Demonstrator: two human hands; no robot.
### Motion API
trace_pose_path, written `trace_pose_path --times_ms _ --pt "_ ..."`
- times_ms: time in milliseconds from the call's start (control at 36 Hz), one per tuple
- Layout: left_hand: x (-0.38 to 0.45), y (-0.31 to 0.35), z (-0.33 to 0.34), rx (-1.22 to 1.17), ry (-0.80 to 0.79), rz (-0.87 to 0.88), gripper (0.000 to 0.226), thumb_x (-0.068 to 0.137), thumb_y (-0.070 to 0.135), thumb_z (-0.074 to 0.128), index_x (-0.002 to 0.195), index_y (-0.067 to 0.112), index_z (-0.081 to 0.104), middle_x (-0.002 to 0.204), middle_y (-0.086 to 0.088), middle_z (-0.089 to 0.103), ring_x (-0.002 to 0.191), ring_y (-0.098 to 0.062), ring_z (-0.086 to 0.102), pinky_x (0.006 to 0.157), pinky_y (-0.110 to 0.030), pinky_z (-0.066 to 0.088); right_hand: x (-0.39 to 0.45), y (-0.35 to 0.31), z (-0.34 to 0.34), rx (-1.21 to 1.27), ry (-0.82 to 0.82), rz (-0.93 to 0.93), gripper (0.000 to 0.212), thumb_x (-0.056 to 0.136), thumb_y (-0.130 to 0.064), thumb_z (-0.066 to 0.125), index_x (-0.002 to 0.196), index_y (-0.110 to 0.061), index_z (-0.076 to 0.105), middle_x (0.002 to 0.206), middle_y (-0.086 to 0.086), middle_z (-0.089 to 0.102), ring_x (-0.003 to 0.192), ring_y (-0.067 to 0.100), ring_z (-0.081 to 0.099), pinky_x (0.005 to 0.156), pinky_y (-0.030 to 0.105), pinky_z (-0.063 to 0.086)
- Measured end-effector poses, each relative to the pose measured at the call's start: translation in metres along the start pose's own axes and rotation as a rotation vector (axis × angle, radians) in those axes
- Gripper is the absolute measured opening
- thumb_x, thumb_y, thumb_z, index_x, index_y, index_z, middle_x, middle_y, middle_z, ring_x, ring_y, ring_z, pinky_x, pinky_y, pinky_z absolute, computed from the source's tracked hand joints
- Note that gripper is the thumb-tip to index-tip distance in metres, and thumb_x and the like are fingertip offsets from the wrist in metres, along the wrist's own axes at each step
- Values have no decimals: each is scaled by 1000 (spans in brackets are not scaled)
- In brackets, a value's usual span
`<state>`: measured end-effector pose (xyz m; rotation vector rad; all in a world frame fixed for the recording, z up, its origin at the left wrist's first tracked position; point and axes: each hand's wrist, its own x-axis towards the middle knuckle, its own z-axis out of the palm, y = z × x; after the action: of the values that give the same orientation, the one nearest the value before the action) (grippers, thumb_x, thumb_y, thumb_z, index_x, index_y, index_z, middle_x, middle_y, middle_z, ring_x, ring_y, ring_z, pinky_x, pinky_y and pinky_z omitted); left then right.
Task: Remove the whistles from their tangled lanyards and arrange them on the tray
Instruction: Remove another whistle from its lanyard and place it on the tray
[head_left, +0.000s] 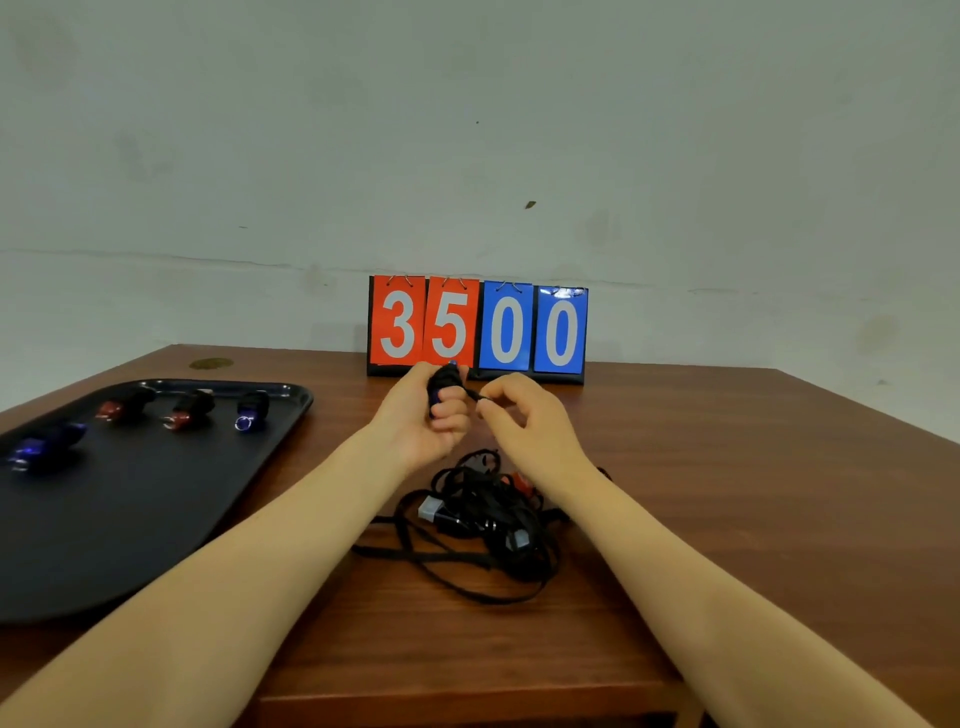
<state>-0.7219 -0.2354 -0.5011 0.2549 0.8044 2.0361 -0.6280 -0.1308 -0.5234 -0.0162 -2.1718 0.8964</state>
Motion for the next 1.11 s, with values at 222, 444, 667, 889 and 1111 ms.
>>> trace_pose_path --times_ms 222,444,667,889,1111 --pt "-2 0 -1 23 -55 7 21 96 25 39 87 11 51 55 5 31 39 -7 26 37 -17 20 -1 -5 -5 5 45 -30 4 92 -16 60 93 -19 62 90 -10 59 85 4 55 73 9 44" --pt "-7 -3 4 283 -142 81 36 103 27 31 111 5 58 67 -2 45 60 -11 40 61 -22 34 -2 -1 -12 -151 93 -161 5 92 -14 60 91 -17 57 88 -13 51 82 4 52 71 9 42" --pt "-8 -13 9 647 -133 268 24 103 21 39 109 7 58 71 -2 50 62 -10 46 61 -25 43 -2 0 -22 -257 155 -204 5 95 -13 56 94 -10 61 87 -6 54 78 6 50 71 11 41" --pt "-7 -13 10 841 -83 406 22 104 23 38 109 13 57 72 -2 54 61 -9 48 63 -25 47 -2 3 -20 -288 292 -241 4 92 -13 62 94 -11 65 88 -9 56 83 1 50 76 5 40" --pt "-5 -15 6 904 -66 370 21 104 25 37 100 15 55 66 0 50 57 -10 42 64 -27 46 -1 0 -23 -162 238 -125 6 90 -16 64 93 -18 69 90 -12 63 87 1 58 78 9 45"
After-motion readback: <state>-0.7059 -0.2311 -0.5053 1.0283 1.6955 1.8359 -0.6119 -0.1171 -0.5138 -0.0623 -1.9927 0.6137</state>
